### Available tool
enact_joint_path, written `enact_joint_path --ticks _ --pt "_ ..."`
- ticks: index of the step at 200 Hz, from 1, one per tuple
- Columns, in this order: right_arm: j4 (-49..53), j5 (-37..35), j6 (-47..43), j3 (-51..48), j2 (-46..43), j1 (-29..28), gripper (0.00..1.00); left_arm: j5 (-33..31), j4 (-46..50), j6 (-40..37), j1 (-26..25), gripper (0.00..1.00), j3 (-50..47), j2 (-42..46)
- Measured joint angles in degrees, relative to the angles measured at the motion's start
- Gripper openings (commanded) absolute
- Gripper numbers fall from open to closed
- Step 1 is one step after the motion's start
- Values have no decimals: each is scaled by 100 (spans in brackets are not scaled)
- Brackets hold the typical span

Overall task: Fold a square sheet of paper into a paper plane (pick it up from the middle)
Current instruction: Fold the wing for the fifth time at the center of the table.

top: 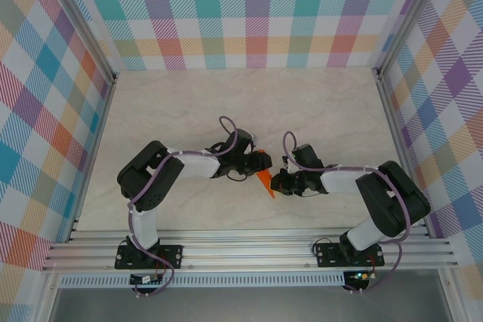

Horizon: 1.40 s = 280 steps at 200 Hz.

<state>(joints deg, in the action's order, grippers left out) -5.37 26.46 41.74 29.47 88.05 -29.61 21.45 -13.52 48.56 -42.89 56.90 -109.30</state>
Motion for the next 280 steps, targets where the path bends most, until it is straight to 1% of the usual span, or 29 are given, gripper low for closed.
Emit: enact_joint_path --ticks 14,47,63,107,155,184,195,242,259,280 --pt "-13 72 44 48 83 0 6 -4 7 -20 2 40 15 -2" --pt "-208 295 173 98 271 33 13 -28 101 -63 2 39 72 -11" --pt "-208 297 197 98 249 33 16 -57 153 -66 7 39 74 -17" --pt "39 232 9 98 33 31 21 -98 197 -85 24 38 74 -70" --pt "264 254 -199 98 -15 31 20 -94 199 -87 28 38 74 -81" --pt "393 229 -282 98 -15 31 12 -94 201 -85 28 38 76 -81" --pt "448 201 -315 101 -15 31 10 -94 201 -85 28 38 79 -85" --pt "483 210 -350 111 20 31 12 -94 203 -85 28 38 79 -90" --pt "597 192 -387 166 20 31 15 -94 203 -85 28 38 79 -90" --pt "719 190 -476 223 20 31 15 -94 208 -85 28 38 79 -90"
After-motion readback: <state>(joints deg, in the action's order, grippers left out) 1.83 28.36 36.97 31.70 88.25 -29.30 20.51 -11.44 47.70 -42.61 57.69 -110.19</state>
